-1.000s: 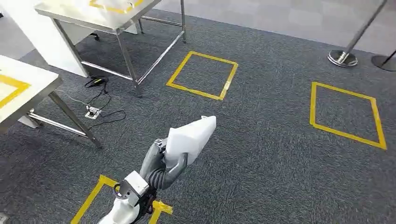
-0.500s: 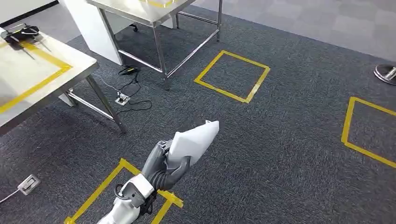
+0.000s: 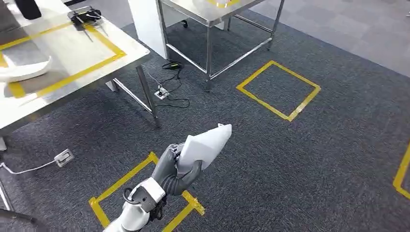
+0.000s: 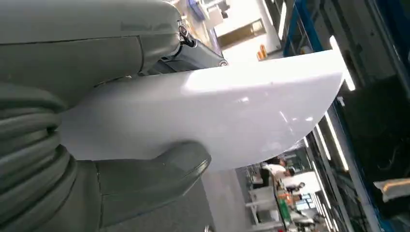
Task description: Take the parts from the cabinet and place them on the table.
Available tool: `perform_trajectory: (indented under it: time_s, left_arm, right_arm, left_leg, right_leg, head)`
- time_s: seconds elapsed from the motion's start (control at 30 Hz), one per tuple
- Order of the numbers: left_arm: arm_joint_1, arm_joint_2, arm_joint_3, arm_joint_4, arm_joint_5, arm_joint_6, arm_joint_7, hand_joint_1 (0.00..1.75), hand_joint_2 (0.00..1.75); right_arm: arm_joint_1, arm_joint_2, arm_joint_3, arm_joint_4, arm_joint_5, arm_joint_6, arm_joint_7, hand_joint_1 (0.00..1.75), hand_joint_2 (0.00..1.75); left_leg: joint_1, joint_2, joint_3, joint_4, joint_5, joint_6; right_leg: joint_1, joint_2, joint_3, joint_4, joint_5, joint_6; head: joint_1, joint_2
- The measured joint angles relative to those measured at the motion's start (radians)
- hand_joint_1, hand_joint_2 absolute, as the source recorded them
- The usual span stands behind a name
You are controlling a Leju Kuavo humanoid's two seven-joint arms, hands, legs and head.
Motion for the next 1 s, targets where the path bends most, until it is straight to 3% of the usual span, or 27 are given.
perform_trajectory:
  time_s: [0.07, 0.13, 0.17, 0.2, 0.23, 0.27, 0.3, 0.33, 0.37, 0.4, 0.43, 0.47, 0.5, 0.63, 0.67, 0.7, 0.73, 0.77, 0.8, 0.83, 0.87, 0.9, 0.93, 0.97, 1.0]
  left_arm:
    - [-0.002, -0.005, 0.000, 0.002, -0.013, 0.006, 0.003, 1.75, 1.75]
    - [0.003, -0.006, 0.003, 0.002, -0.029, 0.017, 0.007, 1.75, 1.75]
    - [0.005, -0.007, 0.006, 0.002, -0.034, 0.019, 0.009, 1.75, 1.75]
    - [0.003, -0.008, 0.008, 0.001, -0.036, 0.023, 0.008, 1.75, 1.75]
    - [0.000, -0.009, 0.008, 0.003, -0.037, 0.023, 0.009, 1.75, 1.75]
    - [0.001, -0.012, 0.008, 0.005, -0.039, 0.023, 0.008, 1.75, 1.75]
    - [0.002, -0.013, 0.008, 0.008, -0.040, 0.023, 0.008, 1.75, 1.75]
    - [0.003, -0.013, 0.009, 0.010, -0.041, 0.023, 0.006, 1.75, 1.75]
    - [0.003, -0.013, 0.011, 0.013, -0.042, 0.023, 0.006, 1.75, 1.75]
    - [0.003, -0.013, 0.013, 0.013, -0.043, 0.023, 0.006, 1.75, 1.75]
    - [0.002, -0.015, 0.016, 0.013, -0.043, 0.023, 0.006, 1.75, 1.75]
    - [-0.001, -0.016, 0.017, 0.013, -0.044, 0.023, 0.006, 1.75, 1.75]
    - [-0.004, -0.018, 0.018, 0.013, -0.044, 0.023, 0.005, 1.75, 1.75]
    - [-0.003, -0.024, 0.021, 0.013, -0.052, 0.025, 0.006, 1.75, 1.75]
    - [-0.003, -0.027, 0.024, 0.011, -0.057, 0.025, 0.008, 1.75, 1.75]
    - [-0.002, -0.030, 0.025, 0.010, -0.057, 0.023, 0.008, 1.75, 1.75]
    - [-0.005, -0.038, 0.025, 0.011, -0.057, 0.013, 0.010, 1.75, 1.75]
    - [-0.008, -0.045, 0.025, 0.014, -0.056, 0.001, 0.009, 1.75, 1.75]
    - [-0.010, -0.048, 0.025, 0.016, -0.056, -0.006, 0.009, 1.75, 1.75]
    - [-0.011, -0.052, 0.025, 0.021, -0.057, -0.010, 0.009, 1.75, 1.75]
    - [-0.012, -0.056, 0.025, 0.030, -0.064, -0.012, 0.009, 1.75, 1.75]
    - [-0.013, -0.059, 0.025, 0.035, -0.070, -0.013, 0.008, 1.75, 1.75]
    - [-0.016, -0.064, 0.025, 0.039, -0.074, -0.013, 0.008, 1.75, 1.75]
    - [-0.018, -0.070, 0.025, 0.042, -0.077, -0.013, 0.008, 1.75, 1.75]
    - [-0.021, -0.076, 0.025, 0.044, -0.078, -0.013, 0.008, 1.75, 1.75]
  right_arm:
    - [-0.002, 0.002, 0.000, 0.000, 0.003, 0.005, 0.004, 0.00, 0.00]
    - [-0.002, 0.002, 0.000, 0.000, 0.006, 0.005, 0.010, 0.00, 0.00]
    - [-0.002, 0.004, 0.000, 0.000, 0.006, 0.005, 0.010, 0.00, 0.00]
    - [-0.001, 0.001, 0.000, -0.001, 0.005, 0.005, 0.010, 0.00, 0.00]
    - [0.001, 0.000, 0.000, -0.001, 0.005, 0.004, 0.010, 0.00, 0.00]
    - [0.004, 0.000, 0.000, -0.001, 0.002, 0.004, 0.009, 0.00, 0.00]
    - [0.007, -0.001, 0.000, -0.001, 0.002, 0.004, 0.008, 0.00, 0.00]
    - [0.008, -0.002, 0.000, -0.001, 0.001, 0.004, 0.007, 0.00, 0.00]
    - [0.007, -0.002, 0.000, -0.001, 0.002, 0.005, 0.007, 0.00, 0.00]
    - [0.006, -0.002, 0.000, -0.001, 0.003, 0.006, 0.007, 0.00, 0.00]
    - [0.004, -0.002, 0.000, -0.001, 0.005, 0.007, 0.007, 0.00, 0.00]
    - [0.003, -0.002, 0.000, -0.001, 0.006, 0.007, 0.007, 0.00, 0.00]
    - [0.003, -0.003, 0.000, -0.001, 0.007, 0.007, 0.007, 0.00, 0.00]
    - [-0.005, -0.006, 0.000, -0.001, 0.013, 0.010, 0.011, 0.00, 0.00]
    - [-0.009, -0.006, 0.000, -0.003, 0.016, 0.009, 0.015, 0.00, 0.00]
    - [-0.012, -0.007, 0.000, -0.003, 0.015, 0.005, 0.013, 0.00, 0.00]
    - [-0.014, -0.007, 0.000, -0.003, 0.009, 0.003, 0.011, 0.00, 0.00]
    - [-0.015, -0.008, 0.000, -0.003, 0.005, 0.000, 0.010, 0.00, 0.00]
    - [-0.015, -0.011, 0.000, -0.003, 0.000, -0.001, 0.010, 0.00, 0.00]
    - [-0.015, -0.012, -0.001, -0.003, -0.003, -0.003, 0.011, 0.00, 0.00]
    - [-0.015, -0.014, -0.002, -0.003, -0.005, -0.003, 0.016, 0.00, 0.00]
    - [-0.014, -0.016, -0.002, -0.003, -0.005, -0.003, 0.019, 0.00, 0.00]
    - [-0.014, -0.019, -0.002, -0.003, -0.005, -0.003, 0.021, 0.00, 0.00]
    - [-0.015, -0.021, -0.002, -0.003, -0.006, -0.004, 0.023, 0.00, 0.00]
    - [-0.014, -0.024, -0.002, -0.003, -0.006, -0.010, 0.029, 0.00, 0.00]
  left_leg:
    - [0.006, -0.025, -0.008, -0.003, 0.006, -0.016]
    - [0.005, -0.054, -0.019, -0.014, 0.014, -0.034]
    - [0.005, -0.033, -0.016, -0.008, 0.010, -0.034]
    - [-0.004, 0.035, -0.029, 0.021, -0.015, -0.037]
    - [-0.004, 0.077, -0.061, 0.086, -0.057, -0.040]
    - [-0.002, 0.098, -0.099, 0.169, -0.098, -0.043]
    - [-0.001, 0.105, -0.135, 0.246, -0.128, -0.046]
    - [0.000, 0.108, -0.153, 0.288, -0.135, -0.048]
    - [0.000, 0.111, -0.146, 0.278, -0.119, -0.049]
    - [0.001, 0.114, -0.117, 0.227, -0.086, -0.049]
    - [0.001, 0.125, -0.066, 0.138, -0.045, -0.048]
    - [0.000, 0.154, -0.010, 0.040, -0.009, -0.045]
    - [-0.009, 0.192, 0.010, -0.005, -0.021, -0.033]
    - [-0.014, 0.150, 0.005, -0.004, -0.010, -0.006]
    - [-0.008, 0.138, 0.012, -0.013, -0.003, 0.004]
    - [-0.003, 0.127, 0.012, -0.017, 0.001, 0.009]
    - [0.000, 0.119, 0.009, -0.017, 0.004, 0.014]
    - [0.000, 0.106, 0.006, -0.016, 0.006, 0.017]
    - [0.000, 0.091, 0.003, -0.016, 0.007, 0.019]
    - [-0.001, 0.077, 0.000, -0.015, 0.008, 0.020]
    - [-0.001, 0.062, -0.002, -0.013, 0.009, 0.019]
    - [-0.001, 0.045, -0.002, -0.010, 0.010, 0.018]
    - [-0.001, 0.029, -0.002, -0.008, 0.010, 0.017]
    - [-0.001, 0.015, -0.001, -0.007, 0.011, 0.014]
    - [0.000, 0.002, -0.003, -0.006, 0.013, 0.011]
  right_leg:
    - [0.009, -0.028, 0.001, -0.007, 0.007, 0.000]
    - [0.006, -0.054, 0.011, -0.016, 0.012, -0.011]
    - [-0.001, -0.075, 0.015, -0.026, 0.019, -0.018]
    - [0.000, -0.085, 0.017, -0.030, 0.021, -0.027]
    - [0.003, -0.101, 0.016, -0.030, 0.022, -0.029]
    - [0.006, -0.117, 0.016, -0.030, 0.020, -0.032]
    - [0.008, -0.137, 0.016, -0.029, 0.019, -0.034]
    - [0.008, -0.152, 0.015, -0.028, 0.019, -0.033]
    - [0.008, -0.167, 0.015, -0.028, 0.018, -0.033]
    - [0.007, -0.180, 0.016, -0.027, 0.016, -0.031]
    - [0.007, -0.194, 0.018, -0.025, 0.014, -0.028]
    - [0.007, -0.205, 0.020, -0.022, 0.010, -0.025]
    - [0.013, -0.215, 0.021, -0.018, 0.006, -0.018]
    - [0.012, -0.247, 0.029, -0.020, 0.005, 0.003]
    - [0.012, -0.251, 0.031, -0.020, 0.000, 0.012]
    - [0.005, -0.188, 0.025, -0.002, -0.016, 0.021]
    - [0.003, -0.141, 0.003, 0.051, -0.053, 0.023]
    - [0.003, -0.121, -0.035, 0.131, -0.095, 0.025]
    - [0.004, -0.116, -0.075, 0.215, -0.128, 0.026]
    - [0.005, -0.116, -0.107, 0.275, -0.145, 0.026]
    - [0.005, -0.115, -0.120, 0.294, -0.138, 0.024]
    - [0.005, -0.113, -0.107, 0.260, -0.105, 0.020]
    - [0.005, -0.108, -0.073, 0.184, -0.057, 0.016]
    - [0.004, -0.092, -0.030, 0.091, -0.010, 0.012]
    - [0.002, -0.040, 0.008, 0.003, 0.016, 0.006]
  head:
    - [0.003, 0.000]
    - [0.004, 0.000]
    - [0.005, 0.000]
    - [-0.002, 0.000]
    - [-0.005, 0.000]
    - [-0.005, 0.000]
    - [-0.005, 0.000]
    - [-0.005, 0.000]
    - [-0.005, 0.000]
    - [-0.005, 0.000]
    - [-0.006, 0.000]
    - [-0.005, 0.000]
    - [-0.006, 0.000]
    - [-0.004, 0.000]
    - [-0.005, 0.000]
    - [-0.002, 0.000]
    - [0.000, 0.000]
    - [0.004, 0.000]
    - [0.005, 0.000]
    - [0.005, 0.000]
    - [0.005, 0.000]
    - [0.006, 0.000]
    - [0.006, 0.000]
    - [0.006, 0.000]
    - [0.007, 0.000]
